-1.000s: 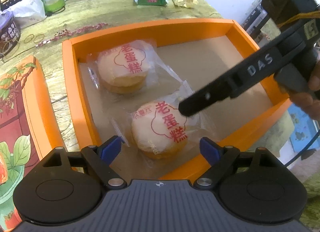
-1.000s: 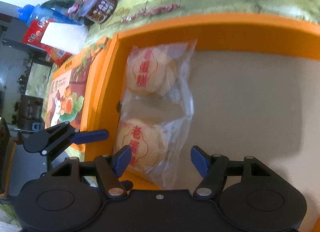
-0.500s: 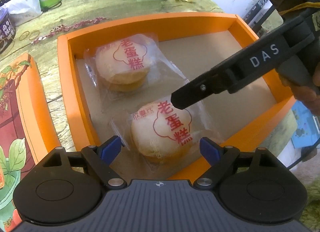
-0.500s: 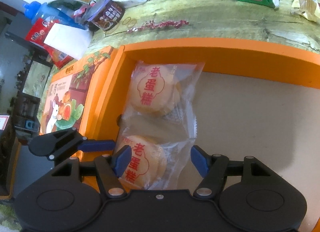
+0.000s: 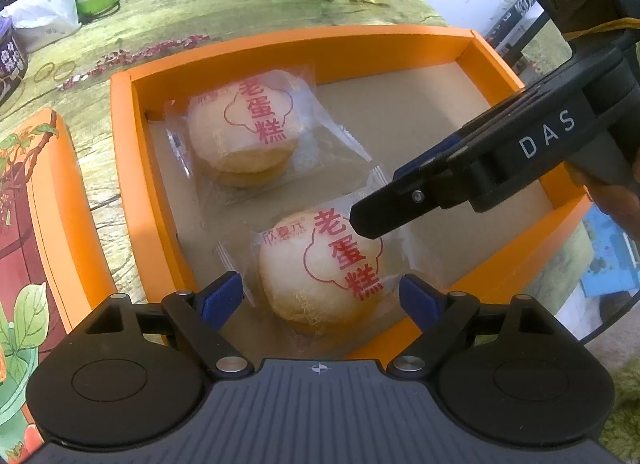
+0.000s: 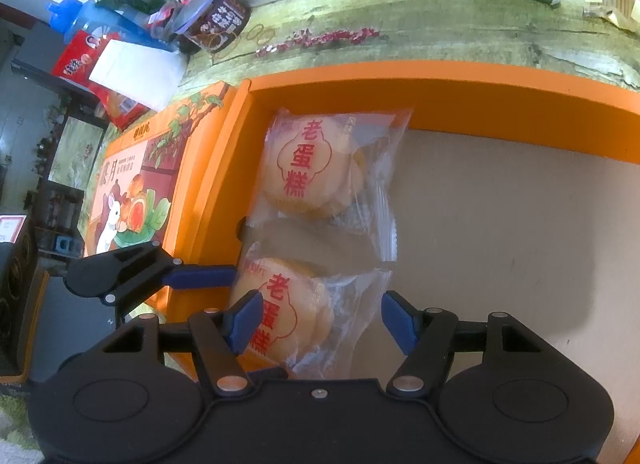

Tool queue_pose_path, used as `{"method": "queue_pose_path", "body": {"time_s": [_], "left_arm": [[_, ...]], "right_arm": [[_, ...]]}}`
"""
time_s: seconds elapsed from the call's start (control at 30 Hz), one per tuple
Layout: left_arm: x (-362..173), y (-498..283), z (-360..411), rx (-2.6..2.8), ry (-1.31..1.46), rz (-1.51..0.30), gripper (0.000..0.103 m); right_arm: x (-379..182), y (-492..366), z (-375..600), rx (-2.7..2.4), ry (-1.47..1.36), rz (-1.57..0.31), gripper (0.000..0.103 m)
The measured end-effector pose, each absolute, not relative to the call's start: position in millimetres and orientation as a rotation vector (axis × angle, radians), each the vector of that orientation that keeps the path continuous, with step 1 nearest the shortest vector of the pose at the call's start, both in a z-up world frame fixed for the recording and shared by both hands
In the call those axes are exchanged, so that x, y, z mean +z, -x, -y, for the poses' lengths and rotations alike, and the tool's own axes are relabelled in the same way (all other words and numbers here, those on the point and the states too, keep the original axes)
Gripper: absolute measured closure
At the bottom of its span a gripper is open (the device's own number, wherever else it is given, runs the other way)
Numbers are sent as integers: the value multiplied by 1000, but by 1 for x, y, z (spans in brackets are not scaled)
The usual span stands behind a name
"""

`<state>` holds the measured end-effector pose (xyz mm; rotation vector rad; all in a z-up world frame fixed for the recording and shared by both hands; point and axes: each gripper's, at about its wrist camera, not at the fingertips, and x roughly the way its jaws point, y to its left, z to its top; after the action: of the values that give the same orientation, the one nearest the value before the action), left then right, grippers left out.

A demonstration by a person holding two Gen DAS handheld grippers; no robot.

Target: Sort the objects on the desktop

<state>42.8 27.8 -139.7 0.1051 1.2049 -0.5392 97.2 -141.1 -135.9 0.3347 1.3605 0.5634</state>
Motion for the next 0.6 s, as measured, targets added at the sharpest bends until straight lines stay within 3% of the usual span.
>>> {"method": "queue_pose_path", "body": {"time_s": [0.6], "left_arm": [[-141, -47, -22, -532, -113, -1200, 15]], "right_arm": [[-143, -93, 151, 562, -376, -1387, 38]]}}
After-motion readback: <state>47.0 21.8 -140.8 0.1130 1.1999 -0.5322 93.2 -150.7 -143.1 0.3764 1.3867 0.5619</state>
